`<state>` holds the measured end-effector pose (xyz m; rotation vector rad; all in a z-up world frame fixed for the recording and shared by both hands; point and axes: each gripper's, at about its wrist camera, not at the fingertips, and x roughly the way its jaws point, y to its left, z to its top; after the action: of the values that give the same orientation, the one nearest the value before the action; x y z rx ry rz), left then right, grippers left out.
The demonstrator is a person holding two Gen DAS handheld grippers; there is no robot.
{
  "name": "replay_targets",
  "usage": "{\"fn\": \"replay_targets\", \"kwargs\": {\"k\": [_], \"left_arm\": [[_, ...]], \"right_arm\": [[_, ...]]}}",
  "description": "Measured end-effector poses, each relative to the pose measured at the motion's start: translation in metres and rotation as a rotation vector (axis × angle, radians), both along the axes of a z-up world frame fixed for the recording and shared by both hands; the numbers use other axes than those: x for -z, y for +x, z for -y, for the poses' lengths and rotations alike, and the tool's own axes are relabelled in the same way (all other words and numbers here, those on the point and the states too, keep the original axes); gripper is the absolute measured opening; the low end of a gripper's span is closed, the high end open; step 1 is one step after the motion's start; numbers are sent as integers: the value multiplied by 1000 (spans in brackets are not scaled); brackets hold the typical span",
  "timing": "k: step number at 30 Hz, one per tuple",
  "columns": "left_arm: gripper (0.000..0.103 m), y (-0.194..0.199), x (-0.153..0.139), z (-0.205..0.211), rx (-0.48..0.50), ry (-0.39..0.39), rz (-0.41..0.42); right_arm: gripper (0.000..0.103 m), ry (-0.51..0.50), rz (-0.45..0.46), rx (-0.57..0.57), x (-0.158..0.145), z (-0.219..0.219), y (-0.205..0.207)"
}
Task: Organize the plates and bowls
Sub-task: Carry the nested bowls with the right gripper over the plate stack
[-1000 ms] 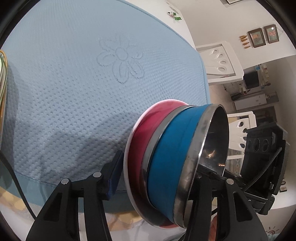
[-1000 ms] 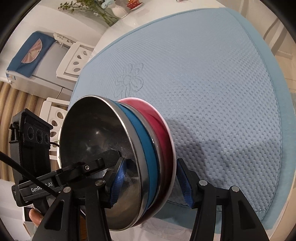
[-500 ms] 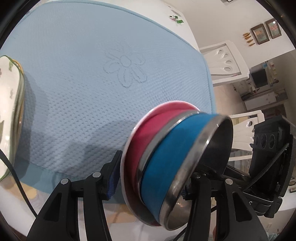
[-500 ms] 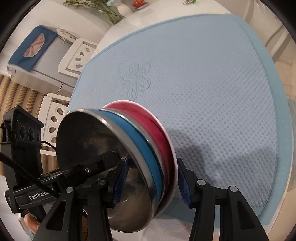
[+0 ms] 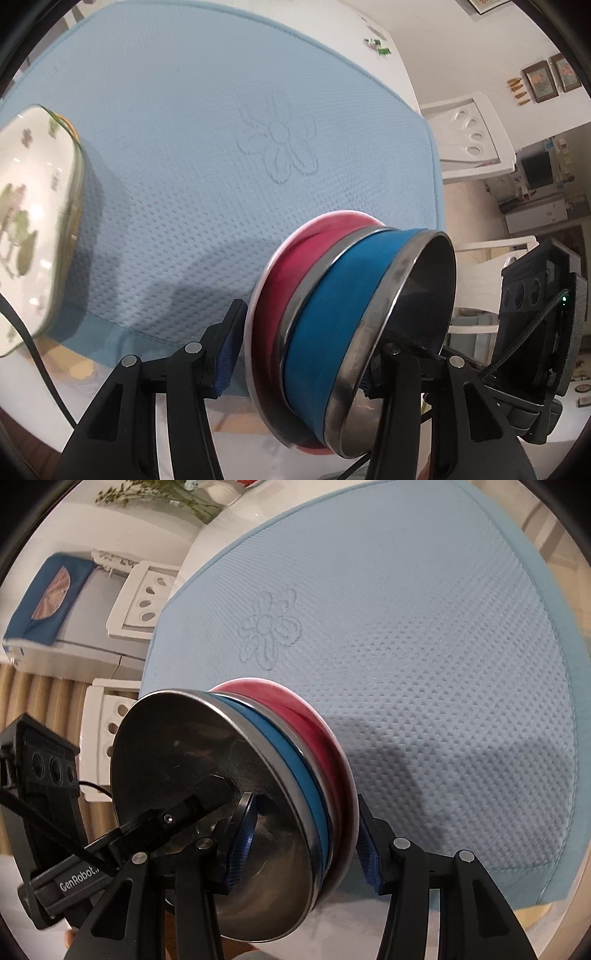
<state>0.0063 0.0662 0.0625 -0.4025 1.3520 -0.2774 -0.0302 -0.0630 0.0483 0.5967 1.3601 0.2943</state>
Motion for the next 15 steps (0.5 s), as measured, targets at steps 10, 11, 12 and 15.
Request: {"fn": "replay_targets", "kwargs": {"k": [10,11,12,15], "left_arm": [[47,8,-55,-56,-70,-27,27],[47,10,-61,-68,-75,-28,32],[47,11,-64,-75,-78,-28,34],[47,15,-75,-107,-99,-14,41]], "right_arm": [[50,-53,64,-22,-62,-58,17],[50,-54,70,-28,-66,-64,18],[50,-60,78,-37,-73,-78,22],[50,-66,101,-51,-84,-110,30]]}}
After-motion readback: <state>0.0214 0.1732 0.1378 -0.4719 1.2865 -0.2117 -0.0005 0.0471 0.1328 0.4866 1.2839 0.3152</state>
